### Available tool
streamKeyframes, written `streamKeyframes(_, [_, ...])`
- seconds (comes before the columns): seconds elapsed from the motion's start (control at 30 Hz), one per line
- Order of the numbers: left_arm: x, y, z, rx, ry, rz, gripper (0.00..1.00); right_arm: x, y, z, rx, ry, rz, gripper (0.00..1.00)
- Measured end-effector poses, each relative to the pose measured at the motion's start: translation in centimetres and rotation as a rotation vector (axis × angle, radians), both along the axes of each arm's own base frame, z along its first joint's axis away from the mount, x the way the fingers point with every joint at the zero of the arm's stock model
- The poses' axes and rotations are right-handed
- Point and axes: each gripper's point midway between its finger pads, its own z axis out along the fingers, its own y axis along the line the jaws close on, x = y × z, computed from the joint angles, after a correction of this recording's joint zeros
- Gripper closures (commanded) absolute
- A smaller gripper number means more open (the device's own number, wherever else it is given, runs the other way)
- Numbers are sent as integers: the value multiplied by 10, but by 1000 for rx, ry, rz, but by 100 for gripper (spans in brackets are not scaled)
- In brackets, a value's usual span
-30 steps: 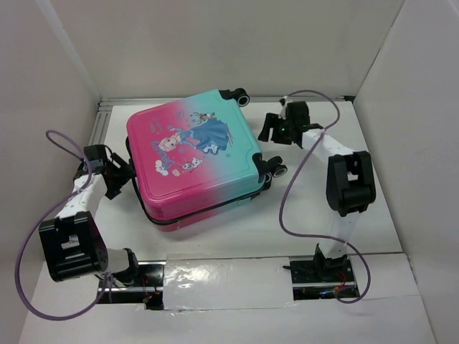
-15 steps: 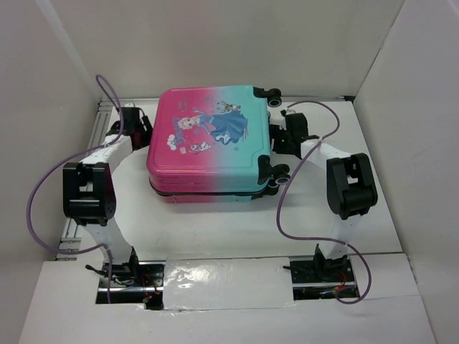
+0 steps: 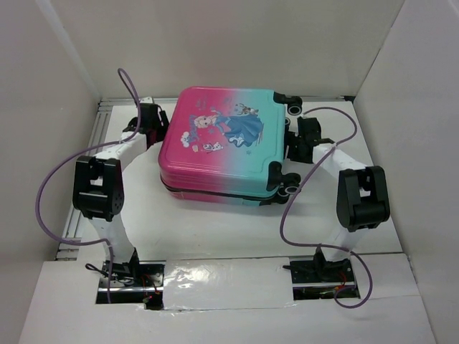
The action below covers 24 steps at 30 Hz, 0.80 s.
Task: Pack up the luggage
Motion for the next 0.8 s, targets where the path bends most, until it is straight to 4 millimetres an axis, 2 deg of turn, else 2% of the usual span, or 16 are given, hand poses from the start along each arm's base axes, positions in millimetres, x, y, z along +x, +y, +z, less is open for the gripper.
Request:
streamKeyframes(0.1, [-14,-3,2,5,24,-12,16,3,-5,6,-42,34,3,19])
streamKeyframes(0.17, [-24,-7,3,11,47,-25,16,12,-10,16,-80,32,3,18])
streamKeyframes(0.37, [-51,-15,3,41,113,-46,14,50,-19,48,-176,-34,-11,18])
streamKeyframes(0.53, [-58,-16,-4,35,149,-51,14,55,-26,30,-218,-2,-29,18])
streamKeyframes(0.8, [-48,-20,5,62,155,-99,14,31,-37,17,-220,1,-124,18])
